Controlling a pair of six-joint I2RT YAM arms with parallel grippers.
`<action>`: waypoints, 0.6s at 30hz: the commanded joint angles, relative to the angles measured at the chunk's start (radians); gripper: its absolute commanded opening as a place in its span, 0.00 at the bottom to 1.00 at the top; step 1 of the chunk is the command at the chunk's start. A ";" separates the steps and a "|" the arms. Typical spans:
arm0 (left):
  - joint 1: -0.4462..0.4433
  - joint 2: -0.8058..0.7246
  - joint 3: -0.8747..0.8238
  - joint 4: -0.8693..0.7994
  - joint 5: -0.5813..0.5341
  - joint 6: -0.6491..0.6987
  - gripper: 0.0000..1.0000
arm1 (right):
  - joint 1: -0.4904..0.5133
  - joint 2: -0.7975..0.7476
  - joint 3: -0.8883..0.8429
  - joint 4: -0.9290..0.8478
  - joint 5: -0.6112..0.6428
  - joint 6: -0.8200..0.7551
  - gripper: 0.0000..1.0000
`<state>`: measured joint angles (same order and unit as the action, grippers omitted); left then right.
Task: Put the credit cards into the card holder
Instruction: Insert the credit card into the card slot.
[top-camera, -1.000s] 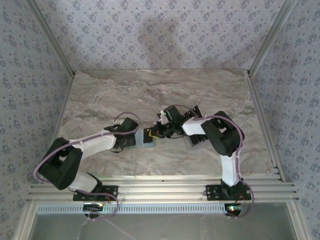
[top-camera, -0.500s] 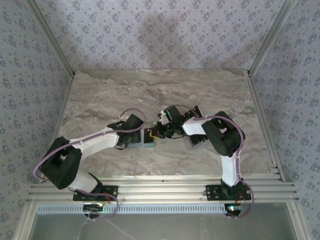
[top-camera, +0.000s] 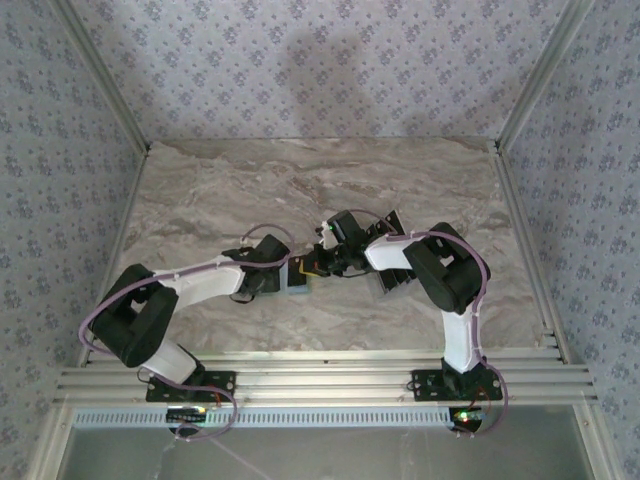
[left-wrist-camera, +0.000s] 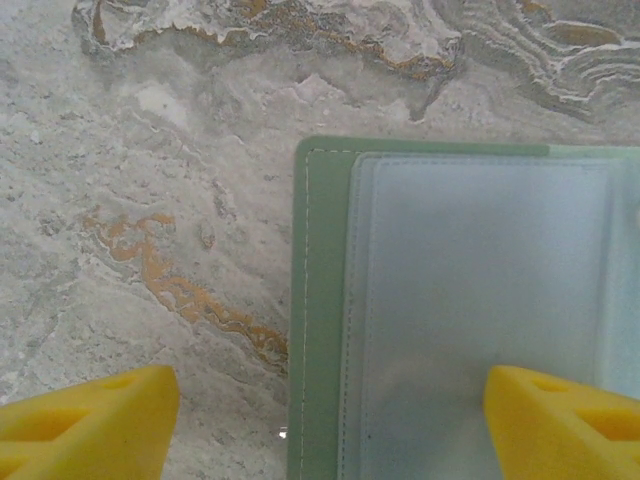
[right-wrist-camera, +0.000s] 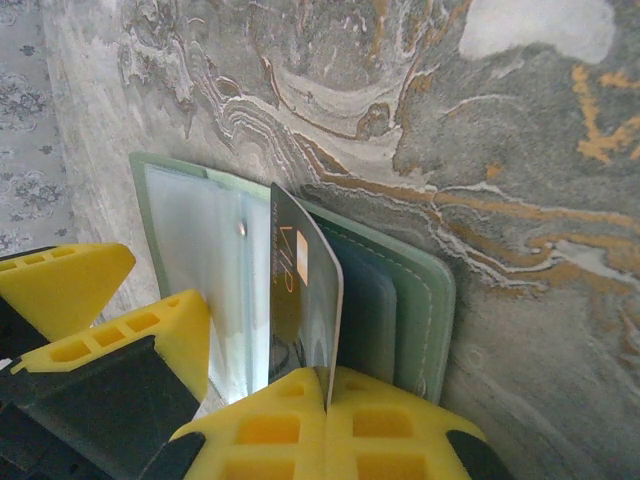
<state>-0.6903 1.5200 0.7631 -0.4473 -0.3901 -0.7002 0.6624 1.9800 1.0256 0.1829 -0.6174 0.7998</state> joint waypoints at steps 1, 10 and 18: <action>-0.003 -0.062 0.004 -0.051 -0.034 0.002 0.81 | -0.012 0.028 -0.013 -0.147 0.091 -0.020 0.00; 0.033 -0.114 -0.008 -0.060 -0.025 0.009 0.82 | -0.010 0.029 -0.014 -0.140 0.091 -0.016 0.00; 0.074 -0.095 -0.084 -0.028 -0.008 -0.025 0.82 | -0.008 0.029 -0.013 -0.138 0.090 -0.016 0.00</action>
<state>-0.6270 1.4193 0.7017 -0.4709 -0.4007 -0.7036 0.6624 1.9804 1.0267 0.1806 -0.6174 0.8001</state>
